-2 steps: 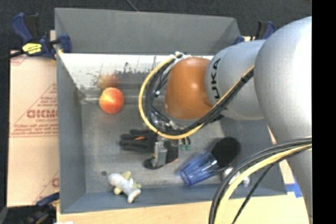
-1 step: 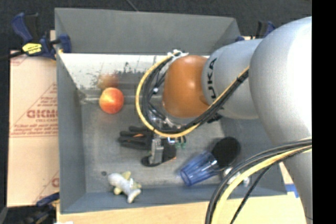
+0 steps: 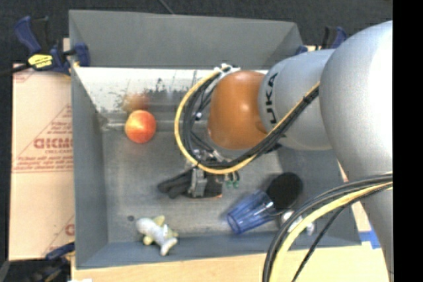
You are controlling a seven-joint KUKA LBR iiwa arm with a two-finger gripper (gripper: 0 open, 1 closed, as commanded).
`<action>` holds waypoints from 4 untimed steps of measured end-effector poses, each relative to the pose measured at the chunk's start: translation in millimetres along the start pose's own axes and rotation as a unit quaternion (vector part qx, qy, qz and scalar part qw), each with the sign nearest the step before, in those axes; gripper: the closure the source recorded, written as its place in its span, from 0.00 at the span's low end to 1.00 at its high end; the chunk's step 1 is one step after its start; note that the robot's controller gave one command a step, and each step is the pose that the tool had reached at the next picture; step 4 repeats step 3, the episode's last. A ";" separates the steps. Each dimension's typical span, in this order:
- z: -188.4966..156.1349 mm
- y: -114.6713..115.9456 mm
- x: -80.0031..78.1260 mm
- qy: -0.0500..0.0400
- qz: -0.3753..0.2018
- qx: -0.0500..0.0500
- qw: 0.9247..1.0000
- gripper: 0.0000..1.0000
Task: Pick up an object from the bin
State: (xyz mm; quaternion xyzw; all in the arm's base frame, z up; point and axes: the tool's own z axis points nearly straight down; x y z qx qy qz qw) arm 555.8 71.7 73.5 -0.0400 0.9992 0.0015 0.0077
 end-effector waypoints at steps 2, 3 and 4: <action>-5.6 -0.2 -0.3 -0.001 0.001 0.000 1.000 1.00; -28.7 -0.4 1.8 0.003 0.002 0.000 1.000 1.00; -28.7 -0.4 1.8 0.003 0.002 0.000 1.000 1.00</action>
Offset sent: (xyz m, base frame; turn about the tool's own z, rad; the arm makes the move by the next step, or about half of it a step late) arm 0.0000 -0.0002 0.0084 0.0003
